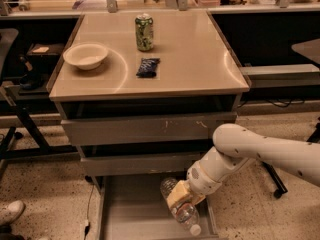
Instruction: Place water bottle into bottom drawer
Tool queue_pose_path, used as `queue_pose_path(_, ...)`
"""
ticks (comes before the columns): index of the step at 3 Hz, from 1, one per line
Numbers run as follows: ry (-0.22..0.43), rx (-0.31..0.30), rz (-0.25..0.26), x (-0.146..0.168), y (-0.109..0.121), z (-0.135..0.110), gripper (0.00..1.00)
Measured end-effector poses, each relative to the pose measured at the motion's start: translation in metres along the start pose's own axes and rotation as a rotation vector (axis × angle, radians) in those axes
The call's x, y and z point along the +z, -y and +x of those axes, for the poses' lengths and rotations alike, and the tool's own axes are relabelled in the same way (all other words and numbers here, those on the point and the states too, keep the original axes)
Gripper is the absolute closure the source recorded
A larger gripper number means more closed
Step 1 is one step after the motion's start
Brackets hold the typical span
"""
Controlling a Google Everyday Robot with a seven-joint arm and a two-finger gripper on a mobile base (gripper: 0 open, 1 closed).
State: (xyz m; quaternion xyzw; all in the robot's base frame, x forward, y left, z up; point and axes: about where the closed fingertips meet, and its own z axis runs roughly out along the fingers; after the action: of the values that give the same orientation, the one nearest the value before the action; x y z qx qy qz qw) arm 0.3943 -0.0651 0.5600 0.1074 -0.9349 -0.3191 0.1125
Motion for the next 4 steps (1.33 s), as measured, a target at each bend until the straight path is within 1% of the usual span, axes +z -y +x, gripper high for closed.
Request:
queue_pose_path(1,0.0,0.0,0.0,0.0,0.0,0.0,1.0)
queue_pose_path(2,-0.013,0.036,-0.026,0.033,0.015,-0.007,1.0)
queue_pose_path(3,0.026,0.086,-0.065,0.075,0.042,-0.023,1.0)
queue_pose_path(4,0.045,0.123,-0.091,0.108,0.062,-0.038,1.0)
